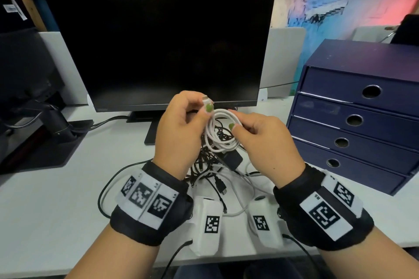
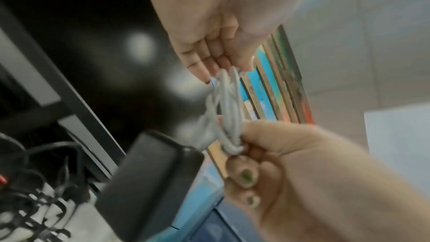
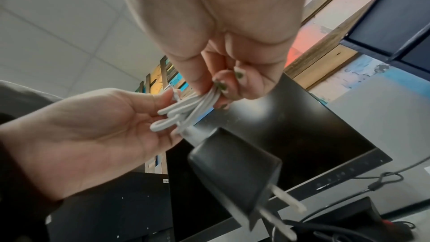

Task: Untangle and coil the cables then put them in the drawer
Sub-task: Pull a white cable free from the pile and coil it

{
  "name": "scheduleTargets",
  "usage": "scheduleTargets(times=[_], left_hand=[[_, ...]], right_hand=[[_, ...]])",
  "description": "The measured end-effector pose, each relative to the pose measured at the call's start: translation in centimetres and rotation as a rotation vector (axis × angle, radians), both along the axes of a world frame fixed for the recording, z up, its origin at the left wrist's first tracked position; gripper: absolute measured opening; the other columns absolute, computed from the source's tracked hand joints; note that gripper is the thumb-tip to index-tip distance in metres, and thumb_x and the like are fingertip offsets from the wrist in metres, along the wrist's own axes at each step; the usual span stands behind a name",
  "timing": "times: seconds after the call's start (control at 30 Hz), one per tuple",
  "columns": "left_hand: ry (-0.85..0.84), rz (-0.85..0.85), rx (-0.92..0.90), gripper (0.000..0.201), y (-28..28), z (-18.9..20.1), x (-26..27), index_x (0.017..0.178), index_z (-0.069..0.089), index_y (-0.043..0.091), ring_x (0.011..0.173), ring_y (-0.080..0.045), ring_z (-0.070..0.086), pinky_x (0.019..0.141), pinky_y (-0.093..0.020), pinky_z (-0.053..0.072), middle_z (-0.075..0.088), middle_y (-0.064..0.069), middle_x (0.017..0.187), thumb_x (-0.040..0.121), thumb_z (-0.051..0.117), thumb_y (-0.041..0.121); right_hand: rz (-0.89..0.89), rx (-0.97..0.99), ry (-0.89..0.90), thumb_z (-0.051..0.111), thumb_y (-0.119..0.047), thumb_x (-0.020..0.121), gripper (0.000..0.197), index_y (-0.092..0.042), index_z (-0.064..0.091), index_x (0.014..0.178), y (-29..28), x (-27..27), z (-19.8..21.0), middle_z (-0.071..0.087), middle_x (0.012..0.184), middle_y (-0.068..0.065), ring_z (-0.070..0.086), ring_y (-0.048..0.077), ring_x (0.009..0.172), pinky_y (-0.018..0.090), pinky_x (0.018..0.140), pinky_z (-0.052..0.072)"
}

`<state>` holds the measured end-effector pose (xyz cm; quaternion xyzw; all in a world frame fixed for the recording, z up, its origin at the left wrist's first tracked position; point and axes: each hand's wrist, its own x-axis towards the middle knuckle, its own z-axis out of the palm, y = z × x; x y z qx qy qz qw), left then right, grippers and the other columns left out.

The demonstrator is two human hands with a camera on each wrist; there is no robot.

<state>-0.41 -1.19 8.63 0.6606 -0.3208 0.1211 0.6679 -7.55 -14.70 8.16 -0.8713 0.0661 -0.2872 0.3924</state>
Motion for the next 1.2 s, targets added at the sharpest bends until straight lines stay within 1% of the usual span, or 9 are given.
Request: scheduleTargets(times=[0.17,0.3,0.43,0.6,0.73,0.8,0.93,1.1,1.2], left_hand=[[0.068,-0.065,-0.191,0.009,0.0,1.0,-0.4,0.092,0.056,0.014,0.078,-0.011,0.065,0.072,-0.02,0.051,0.068,0.0,0.08,0.095,0.053,0.005],[0.014,-0.058,-0.282,0.005,0.5,1.0,-0.3,0.097,0.054,0.011,0.087,-0.019,0.068,0.085,-0.032,0.053,0.068,-0.002,0.082,0.096,0.051,0.008],[-0.018,-0.097,-0.226,0.005,0.8,1.5,-0.3,0.098,0.051,0.012,0.083,-0.023,0.07,0.083,-0.034,0.054,0.069,0.0,0.078,0.098,0.047,0.01],[-0.1,-0.177,-0.061,0.012,0.9,2.1,0.1,0.098,0.049,0.015,0.084,-0.025,0.07,0.083,-0.045,0.055,0.061,-0.002,0.093,0.098,0.046,0.004],[-0.156,-0.156,0.003,0.009,0.8,1.9,0.1,0.099,0.049,0.019,0.085,-0.025,0.068,0.081,-0.053,0.054,0.061,-0.005,0.092,0.097,0.047,0.01],[-0.15,-0.147,-0.013,0.011,0.8,1.7,0.1,0.098,0.049,0.025,0.086,-0.03,0.068,0.079,-0.057,0.053,0.061,-0.006,0.092,0.097,0.047,0.014],[-0.15,-0.169,-0.009,0.007,0.6,1.4,0.2,0.098,0.049,0.028,0.087,-0.037,0.067,0.077,-0.06,0.052,0.06,-0.01,0.095,0.096,0.048,0.021],[-0.066,-0.27,-0.138,0.007,0.8,1.6,0.0,0.099,0.045,0.015,0.086,-0.036,0.07,0.078,-0.052,0.056,0.064,-0.01,0.093,0.099,0.042,0.008],[-0.119,-0.287,-0.24,0.013,1.1,1.9,-0.2,0.099,0.042,0.009,0.086,-0.037,0.069,0.082,-0.043,0.054,0.066,-0.016,0.089,0.099,0.035,-0.001]], right_hand=[[0.024,0.012,-0.035,0.049,-0.015,0.094,0.034,-0.034,0.067,0.117,0.8,-0.2,0.5,0.045,0.056,-0.007,0.041,0.006,0.053,0.011,0.051,0.031],[0.04,0.091,-0.024,0.051,-0.015,0.093,0.024,-0.023,0.072,0.1,1.0,-0.3,0.5,0.049,0.06,0.011,0.039,0.011,0.054,0.027,0.056,0.039],[0.065,0.212,-0.004,0.055,-0.01,0.088,0.022,-0.029,0.067,0.091,1.1,-0.3,0.6,0.055,0.064,0.016,0.047,0.014,0.054,0.025,0.055,0.045],[0.155,0.297,0.03,0.061,-0.004,0.083,0.038,-0.034,0.066,0.105,0.5,-0.4,1.0,0.059,0.067,0.0,0.047,0.003,0.05,0.011,0.051,0.039],[0.225,0.252,0.089,0.063,-0.017,0.089,0.041,-0.037,0.061,0.124,0.5,-0.5,1.5,0.062,0.07,-0.021,0.054,-0.007,0.056,0.008,0.057,0.039],[0.211,0.169,0.115,0.056,-0.029,0.094,0.026,-0.04,0.064,0.117,0.7,-0.4,1.7,0.064,0.07,-0.017,0.052,-0.005,0.053,0.014,0.057,0.042],[0.136,0.102,0.111,0.055,-0.032,0.094,0.018,-0.029,0.064,0.079,0.8,0.0,1.8,0.071,0.1,-0.014,0.048,-0.001,0.049,0.023,0.059,0.045],[0.136,0.227,0.099,0.06,-0.025,0.093,0.026,-0.022,0.064,0.067,0.7,-0.1,2.0,0.056,0.046,-0.007,0.043,0.004,0.036,0.016,0.047,0.042],[0.106,0.266,0.058,0.059,-0.024,0.093,0.033,-0.021,0.064,0.06,0.5,-0.1,1.5,0.046,0.038,-0.006,0.039,0.007,0.035,0.016,0.045,0.039]])
